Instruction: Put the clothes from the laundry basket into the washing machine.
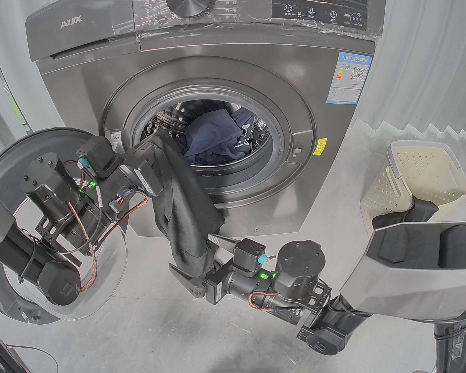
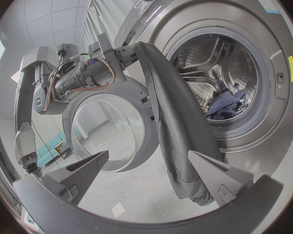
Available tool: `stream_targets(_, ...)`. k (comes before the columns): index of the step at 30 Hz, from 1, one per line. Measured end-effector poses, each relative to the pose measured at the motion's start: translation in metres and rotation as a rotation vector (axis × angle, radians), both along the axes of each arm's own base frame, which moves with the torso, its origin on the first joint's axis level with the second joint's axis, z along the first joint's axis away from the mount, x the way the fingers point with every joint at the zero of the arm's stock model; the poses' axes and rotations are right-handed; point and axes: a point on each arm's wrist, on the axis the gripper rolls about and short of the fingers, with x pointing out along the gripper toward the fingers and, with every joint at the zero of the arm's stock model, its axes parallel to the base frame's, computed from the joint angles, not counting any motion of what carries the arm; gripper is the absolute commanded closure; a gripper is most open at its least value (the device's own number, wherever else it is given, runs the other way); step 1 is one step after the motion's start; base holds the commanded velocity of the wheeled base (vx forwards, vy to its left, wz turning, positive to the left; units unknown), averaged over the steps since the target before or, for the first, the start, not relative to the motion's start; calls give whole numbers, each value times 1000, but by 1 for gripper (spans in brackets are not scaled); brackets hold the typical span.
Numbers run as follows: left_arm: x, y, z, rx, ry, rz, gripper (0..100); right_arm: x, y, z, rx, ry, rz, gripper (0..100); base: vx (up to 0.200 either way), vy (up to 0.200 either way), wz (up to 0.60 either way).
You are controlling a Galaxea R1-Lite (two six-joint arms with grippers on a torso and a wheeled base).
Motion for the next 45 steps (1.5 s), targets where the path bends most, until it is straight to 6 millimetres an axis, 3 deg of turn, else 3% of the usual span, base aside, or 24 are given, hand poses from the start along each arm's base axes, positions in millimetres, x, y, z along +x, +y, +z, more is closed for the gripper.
stream_targets(17, 0, 0, 0, 0, 0, -1, 100, 21, 32, -23, 22, -18, 29, 0, 0, 0, 0)
stream_targets(23, 0, 0, 0, 0, 0, -1, 100, 41, 42, -24, 31, -37, -2, 0, 0, 0, 0)
stream_targets(31, -1, -2, 0, 1, 0, -8, 100, 81, 33, -29, 28, -87, -121, 0, 0, 0, 0)
stream_targets(40, -2, -2, 0, 1, 0, -10, 100, 97, 25, -30, 37, -96, -179, 0, 0, 0, 0)
stream_targets(41, -2, -2, 0, 1, 0, -10, 100, 98, 24, -29, 38, -96, -180, 100, 0, 0, 0)
stream_targets(45, -2, -2, 0, 1, 1, -8, 100, 98, 23, -29, 36, -94, -184, 100, 0, 0, 0)
